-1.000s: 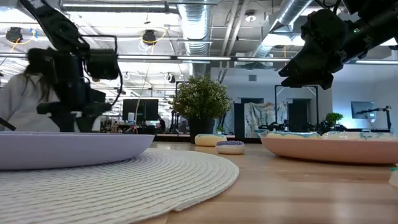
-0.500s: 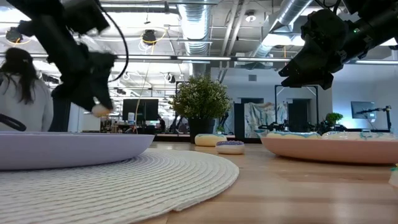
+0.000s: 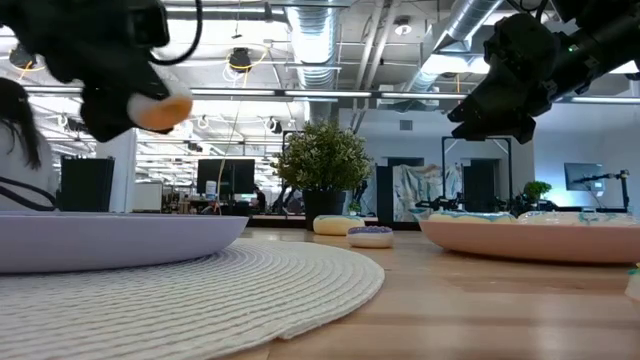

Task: Pick & Place donuts
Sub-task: Put the small blue donut on the violet plate

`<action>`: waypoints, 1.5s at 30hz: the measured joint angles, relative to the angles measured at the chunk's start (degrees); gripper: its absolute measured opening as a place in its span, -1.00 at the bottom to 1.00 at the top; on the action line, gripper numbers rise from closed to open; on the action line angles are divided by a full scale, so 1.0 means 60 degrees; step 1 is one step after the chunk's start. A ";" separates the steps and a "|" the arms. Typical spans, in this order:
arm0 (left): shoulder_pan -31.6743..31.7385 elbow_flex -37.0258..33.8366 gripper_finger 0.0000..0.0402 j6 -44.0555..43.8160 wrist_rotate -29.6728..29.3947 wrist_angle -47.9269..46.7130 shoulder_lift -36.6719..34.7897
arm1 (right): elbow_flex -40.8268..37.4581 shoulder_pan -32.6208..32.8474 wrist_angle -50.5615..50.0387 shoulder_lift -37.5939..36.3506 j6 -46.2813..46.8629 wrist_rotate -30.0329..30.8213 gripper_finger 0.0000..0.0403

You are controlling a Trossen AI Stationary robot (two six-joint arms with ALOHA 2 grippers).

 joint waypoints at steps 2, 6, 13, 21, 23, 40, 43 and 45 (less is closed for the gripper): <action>-0.0404 0.0494 -0.09 -0.0092 -0.0003 -0.0415 0.0471 | 0.0000 -0.0003 0.0034 0.0000 0.0003 -0.0017 -0.14; -0.0997 0.1971 -0.17 -0.0114 -0.0052 -0.1820 0.1674 | 0.0000 0.0000 0.0062 0.0000 0.0048 -0.0033 -0.14; -0.1491 0.4634 -0.23 -0.0990 0.0098 -0.5003 0.3912 | 0.0000 0.0008 0.0073 0.0000 0.0252 -0.0055 -0.14; -0.1961 0.5280 -0.23 -0.2190 0.0794 -0.5899 0.5321 | 0.0000 0.0480 0.0070 0.0000 0.0327 -0.0067 -0.14; -0.2026 0.5276 -0.23 -0.2443 0.0782 -0.5991 0.5461 | 0.0000 0.0645 0.0070 0.0000 0.0334 -0.0055 -0.14; -0.2240 0.5067 -0.23 -0.3351 0.0800 -0.6779 0.5454 | 0.0004 0.0893 0.0215 0.0004 0.0346 -0.0029 -0.14; -0.2240 0.5067 -0.23 -0.3319 0.1117 -0.6663 0.5454 | 0.0001 0.0877 0.0215 0.0004 0.0342 -0.0025 -0.14; -0.2240 0.5065 -0.20 -0.3319 0.1244 -0.6726 0.5454 | 0.0001 0.0875 0.0215 0.0004 0.0342 -0.0022 -0.14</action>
